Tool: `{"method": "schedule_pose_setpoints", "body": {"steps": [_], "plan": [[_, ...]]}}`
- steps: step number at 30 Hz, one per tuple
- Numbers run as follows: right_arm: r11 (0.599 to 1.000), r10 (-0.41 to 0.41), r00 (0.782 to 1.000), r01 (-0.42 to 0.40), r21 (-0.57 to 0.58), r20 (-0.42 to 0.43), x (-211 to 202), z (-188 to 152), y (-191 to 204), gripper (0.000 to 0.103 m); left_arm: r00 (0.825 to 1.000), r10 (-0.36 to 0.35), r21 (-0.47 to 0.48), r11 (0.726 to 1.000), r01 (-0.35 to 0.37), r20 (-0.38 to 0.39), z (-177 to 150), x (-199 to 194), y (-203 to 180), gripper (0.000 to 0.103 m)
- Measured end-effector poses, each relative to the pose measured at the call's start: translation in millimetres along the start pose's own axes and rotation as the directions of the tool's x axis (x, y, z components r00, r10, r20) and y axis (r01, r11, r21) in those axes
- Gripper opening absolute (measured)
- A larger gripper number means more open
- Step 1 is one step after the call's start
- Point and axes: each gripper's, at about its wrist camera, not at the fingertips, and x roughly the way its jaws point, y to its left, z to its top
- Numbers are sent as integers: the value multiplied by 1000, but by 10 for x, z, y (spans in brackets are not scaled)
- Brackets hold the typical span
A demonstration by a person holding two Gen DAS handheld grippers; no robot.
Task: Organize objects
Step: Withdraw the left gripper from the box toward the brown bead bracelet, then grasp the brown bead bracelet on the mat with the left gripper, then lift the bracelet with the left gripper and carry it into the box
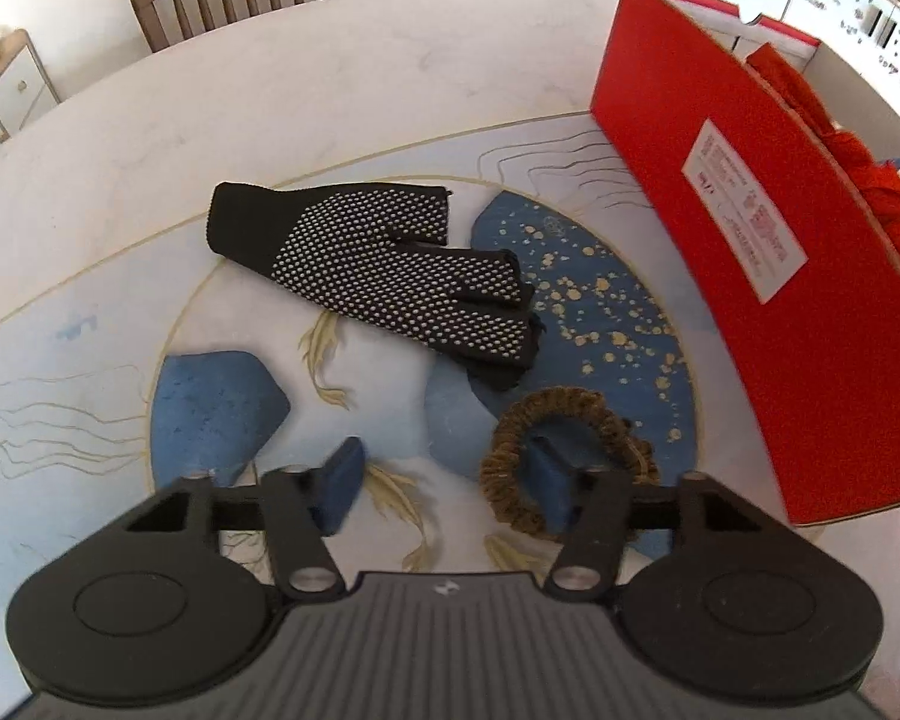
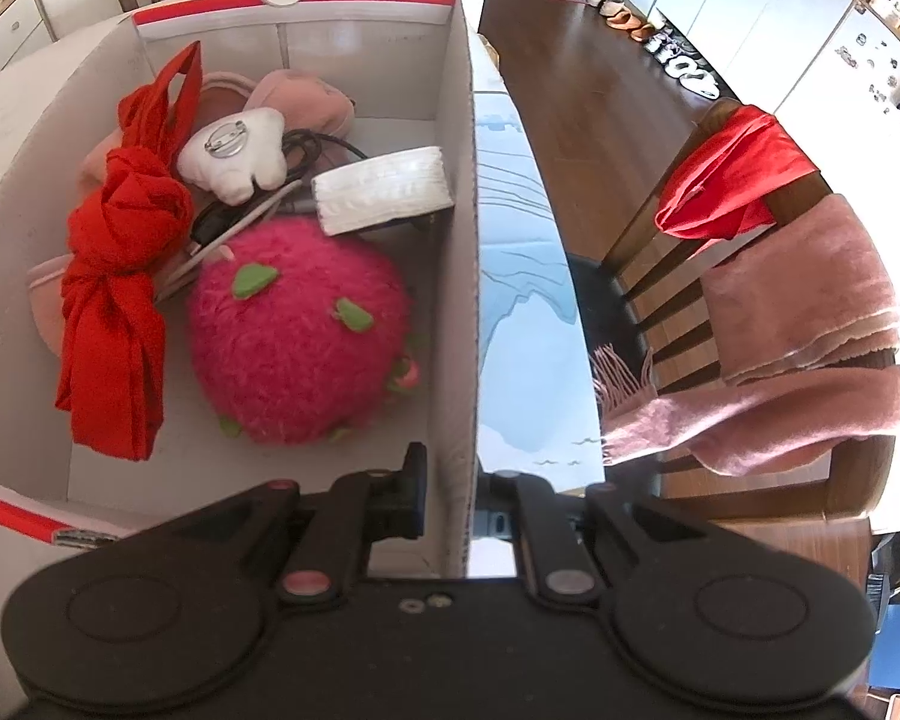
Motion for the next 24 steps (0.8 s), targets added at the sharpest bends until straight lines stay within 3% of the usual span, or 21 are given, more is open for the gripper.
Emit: {"method": "schedule_pose_setpoints", "body": {"steps": [5,6,7,24], "plan": [[1000,-4,1000,4,0,3,-6,-2,0,12,1000,-30,53,998,30,1,-31,-61,-76,23],[1000,-5,1000,5,0,4,-7,-3,0,12,999,-39,61,997,39,0,-39,-74,-88,13],[1000,-6,1000,6,0,5,-9,-5,1,12,999,-47,65,997,47,-1,-45,-90,-94,11],[1000,-9,1000,9,-22,15,-16,-26,22,10,989,-133,126,984,124,61,145,-773,-42,8]]}}
